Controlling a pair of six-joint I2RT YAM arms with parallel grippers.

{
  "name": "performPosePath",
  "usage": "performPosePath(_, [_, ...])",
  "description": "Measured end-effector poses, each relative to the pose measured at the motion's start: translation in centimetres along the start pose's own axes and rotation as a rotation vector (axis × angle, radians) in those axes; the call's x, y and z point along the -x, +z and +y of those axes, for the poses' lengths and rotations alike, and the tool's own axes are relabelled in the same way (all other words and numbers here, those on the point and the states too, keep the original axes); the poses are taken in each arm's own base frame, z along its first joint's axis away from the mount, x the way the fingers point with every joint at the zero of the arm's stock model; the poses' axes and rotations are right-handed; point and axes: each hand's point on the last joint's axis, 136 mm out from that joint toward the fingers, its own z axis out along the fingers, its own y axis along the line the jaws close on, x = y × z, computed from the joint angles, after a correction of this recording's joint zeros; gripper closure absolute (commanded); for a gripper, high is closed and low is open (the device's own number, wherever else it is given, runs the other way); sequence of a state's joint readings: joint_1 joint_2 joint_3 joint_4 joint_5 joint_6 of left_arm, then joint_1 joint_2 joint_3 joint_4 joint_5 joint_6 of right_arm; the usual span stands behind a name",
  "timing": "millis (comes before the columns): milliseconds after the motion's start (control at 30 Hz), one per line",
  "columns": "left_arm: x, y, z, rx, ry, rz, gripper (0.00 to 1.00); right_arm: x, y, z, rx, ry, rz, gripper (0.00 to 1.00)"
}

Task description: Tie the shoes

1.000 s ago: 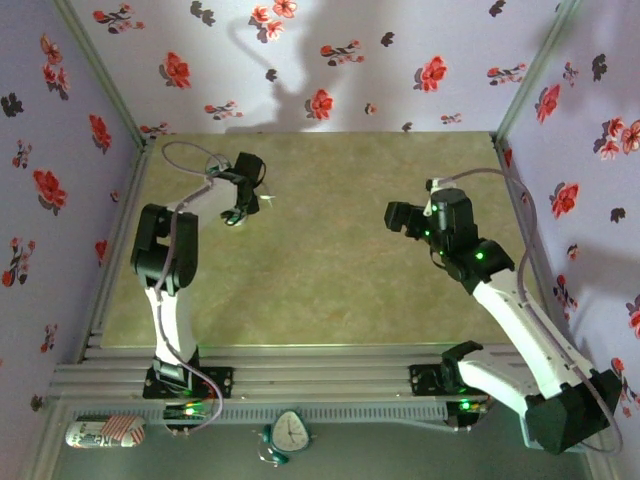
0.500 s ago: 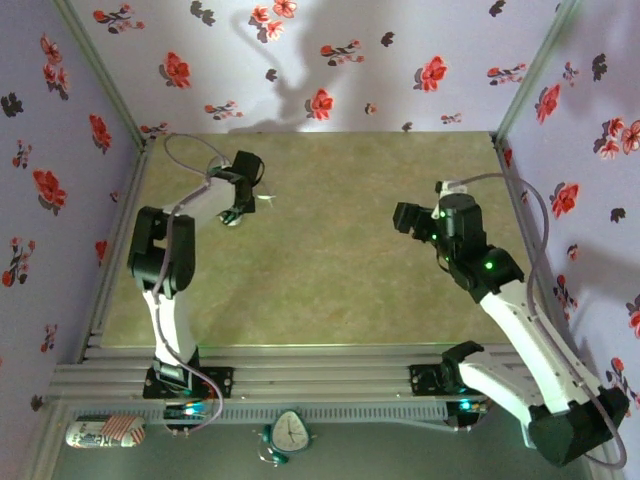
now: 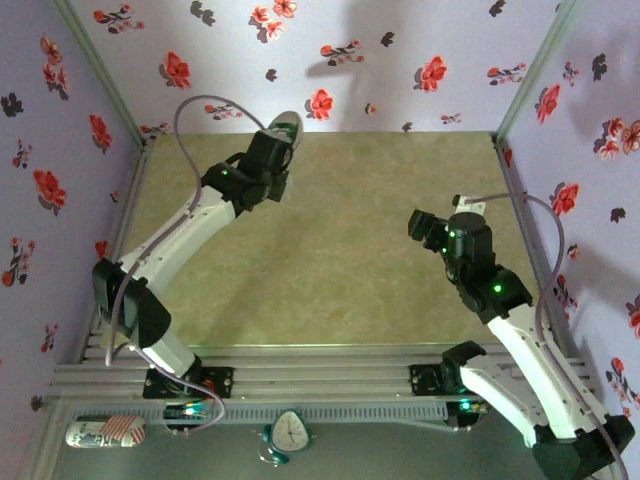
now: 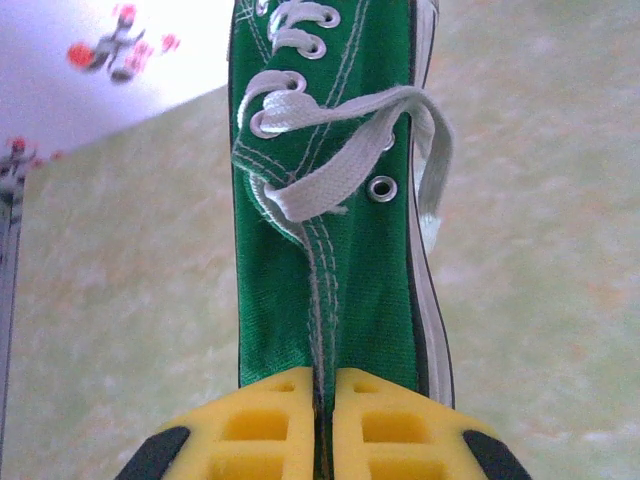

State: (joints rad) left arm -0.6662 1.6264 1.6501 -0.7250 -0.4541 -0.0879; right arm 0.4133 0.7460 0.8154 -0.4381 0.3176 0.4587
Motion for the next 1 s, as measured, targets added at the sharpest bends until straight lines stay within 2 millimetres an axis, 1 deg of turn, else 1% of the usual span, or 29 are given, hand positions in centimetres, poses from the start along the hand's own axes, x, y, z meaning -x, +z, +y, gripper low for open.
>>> performPosePath(33, [0.7,-0.8,-0.7,-0.015,0.023,-0.016,1.0,0.2,-0.2,-0.3,-0.013,0.008,-0.012,0.14])
performPosePath(133, [3.5,-3.4,-3.8,-0.069,0.085,-0.081,1.0,0.7,-1.2,-1.7,-0.061,0.039,-0.068,0.14])
performPosePath(233, [6.6,-5.7,-7.4,-0.12,0.126,-0.153,1.0,1.5,-3.1,-3.8,-0.126,0.086,-0.152,0.14])
performPosePath(300, [8.3,-7.1,-9.9,-0.154,0.144,-0.195,1.0,2.3,-4.9,-5.3,-0.168,0.124,-0.225,0.14])
performPosePath(367, [9.3,-8.0,-12.2,-0.187,0.153,-0.224,1.0,3.0,-6.6,-6.6,-0.199,0.154,-0.29,0.14])
performPosePath(433, [9.7,-8.7,-14.8,-0.219,0.153,-0.242,1.0,3.8,-8.3,-7.8,-0.227,0.182,-0.354,0.14])
performPosePath(500, [9.2,-8.7,-16.8,-0.238,0.148,-0.237,1.0,4.0,-9.1,-8.5,-0.25,0.194,-0.384,0.15])
performPosePath(567, [8.1,-8.1,-18.6,-0.252,0.134,-0.218,1.0,3.9,-9.3,-8.9,-0.271,0.192,-0.387,0.15])
performPosePath(600, [7.2,-7.4,-19.2,-0.247,0.131,-0.199,1.0,3.8,-9.2,-9.0,-0.279,0.186,-0.38,0.15])
performPosePath(667, [4.9,-5.3,-19.9,-0.213,0.127,-0.151,1.0,3.5,-9.0,-9.1,-0.291,0.175,-0.364,0.15])
performPosePath(733, [1.9,-2.7,-19.8,-0.163,0.131,-0.084,1.0,3.2,-8.6,-9.1,-0.296,0.164,-0.346,0.15])
performPosePath(833, [-1.9,0.2,-18.7,-0.087,0.141,0.007,1.0,2.7,-7.7,-8.8,-0.296,0.148,-0.315,0.15])
performPosePath(900, [-3.3,1.3,-17.9,-0.041,0.138,0.038,1.0,2.2,-7.1,-8.6,-0.294,0.143,-0.291,0.15])
performPosePath(1000, [-3.7,2.1,-16.8,0.013,0.109,0.042,1.0,1.3,-6.0,-8.3,-0.287,0.134,-0.251,0.16])
